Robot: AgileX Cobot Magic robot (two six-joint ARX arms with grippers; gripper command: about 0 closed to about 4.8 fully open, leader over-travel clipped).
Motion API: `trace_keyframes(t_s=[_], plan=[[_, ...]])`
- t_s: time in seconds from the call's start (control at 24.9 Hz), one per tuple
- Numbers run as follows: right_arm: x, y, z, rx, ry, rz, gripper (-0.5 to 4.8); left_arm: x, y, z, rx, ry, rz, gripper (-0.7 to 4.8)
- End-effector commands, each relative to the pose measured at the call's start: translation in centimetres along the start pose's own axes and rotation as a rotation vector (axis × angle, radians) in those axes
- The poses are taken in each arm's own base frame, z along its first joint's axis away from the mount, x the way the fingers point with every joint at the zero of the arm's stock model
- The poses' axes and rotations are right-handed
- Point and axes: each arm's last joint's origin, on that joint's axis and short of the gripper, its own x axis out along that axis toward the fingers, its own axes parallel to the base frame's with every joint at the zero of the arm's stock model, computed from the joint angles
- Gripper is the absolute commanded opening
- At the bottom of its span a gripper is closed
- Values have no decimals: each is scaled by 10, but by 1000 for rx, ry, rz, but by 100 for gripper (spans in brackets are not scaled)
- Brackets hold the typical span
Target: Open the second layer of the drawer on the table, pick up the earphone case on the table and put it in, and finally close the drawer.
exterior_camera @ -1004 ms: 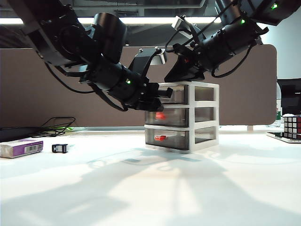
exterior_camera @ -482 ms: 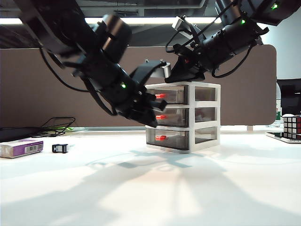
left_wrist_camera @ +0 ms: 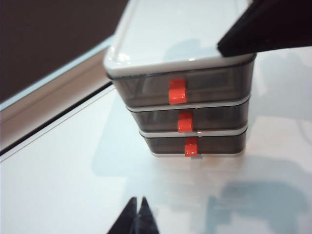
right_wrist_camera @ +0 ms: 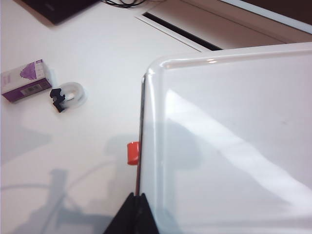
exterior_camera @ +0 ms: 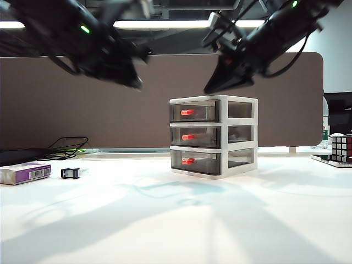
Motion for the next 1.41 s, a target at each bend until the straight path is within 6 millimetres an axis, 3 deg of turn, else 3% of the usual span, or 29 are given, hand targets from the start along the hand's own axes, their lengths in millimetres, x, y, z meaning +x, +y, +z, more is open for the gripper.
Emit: trace_keyframes(t_s=[0.04, 0.32, 0.44, 0.68, 1.0, 1.41], plan=[[-29, 10, 13, -26, -63, -17, -4, -32, 2, -10, -67, -91, 63, -6], [-73, 30, 2, -87, -188, -41, -5, -71, -2, -34, -117, -163, 129, -6], [-88, 39, -16, -114, -250, -50, -4, -81, -10, -40, -82, -209, 148, -6], [-115, 59, -74, -113, -314, -98, -4, -96, -26, -61, -96, -252, 161, -6], [-138, 76, -134, -91, -381, -161, -4, -100, -33, -96, -188, -275, 174, -6], [-147, 86, -183, -81, -448, -216, -4, -106, -36, -120, -239, -288, 160, -6]])
